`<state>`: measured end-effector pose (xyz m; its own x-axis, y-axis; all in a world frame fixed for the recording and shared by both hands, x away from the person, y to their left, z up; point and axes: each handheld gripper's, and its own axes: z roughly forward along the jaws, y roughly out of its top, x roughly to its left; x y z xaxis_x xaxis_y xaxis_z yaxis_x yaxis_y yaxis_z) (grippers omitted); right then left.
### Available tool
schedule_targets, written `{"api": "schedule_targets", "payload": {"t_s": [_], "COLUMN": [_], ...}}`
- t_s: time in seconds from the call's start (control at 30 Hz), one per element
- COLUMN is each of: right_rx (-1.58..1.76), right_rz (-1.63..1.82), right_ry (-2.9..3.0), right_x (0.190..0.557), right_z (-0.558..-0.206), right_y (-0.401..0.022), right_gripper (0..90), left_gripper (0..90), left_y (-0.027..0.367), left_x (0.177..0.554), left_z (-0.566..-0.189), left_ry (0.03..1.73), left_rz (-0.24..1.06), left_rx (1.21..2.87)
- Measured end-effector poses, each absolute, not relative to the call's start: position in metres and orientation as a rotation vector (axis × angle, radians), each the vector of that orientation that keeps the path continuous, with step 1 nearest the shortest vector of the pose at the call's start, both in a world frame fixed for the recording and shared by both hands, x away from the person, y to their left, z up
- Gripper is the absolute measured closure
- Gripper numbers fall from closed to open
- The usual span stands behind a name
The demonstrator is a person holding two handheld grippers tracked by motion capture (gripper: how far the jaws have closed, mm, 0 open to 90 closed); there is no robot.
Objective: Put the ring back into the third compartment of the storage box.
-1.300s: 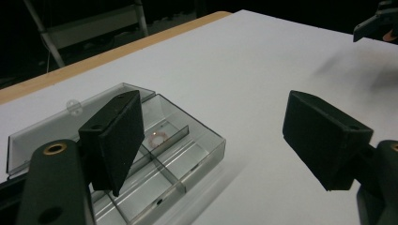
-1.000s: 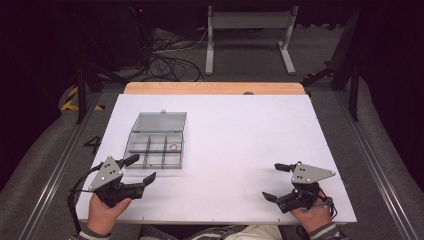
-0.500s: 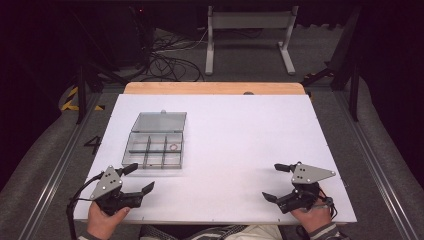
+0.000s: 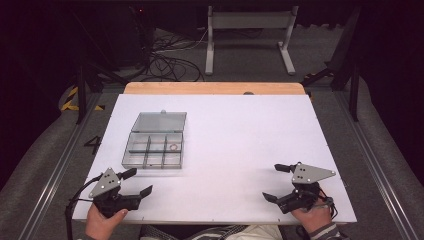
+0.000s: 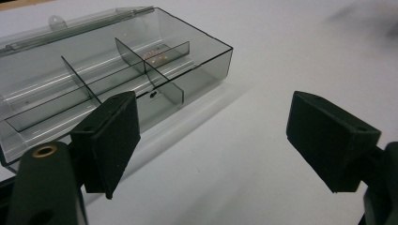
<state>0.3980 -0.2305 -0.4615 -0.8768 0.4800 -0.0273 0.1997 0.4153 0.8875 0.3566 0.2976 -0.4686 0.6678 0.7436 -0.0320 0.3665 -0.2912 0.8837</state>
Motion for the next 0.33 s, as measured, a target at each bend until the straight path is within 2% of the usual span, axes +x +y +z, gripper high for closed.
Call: {"api": "schedule_targets", "payload": {"t_s": [0.33], "right_rx": [0.598], "right_rz": [1.442], "right_ry": [2.404], "right_x": [0.3991], "right_z": [-0.4624], "right_y": [-0.2296], "right_gripper": [2.6], "left_gripper": [17.8], "left_y": [0.2917], "left_x": [0.3535], "left_z": [-0.4649], "left_ry": [0.854], "left_rz": [0.577], "left_rx": [1.932]}}
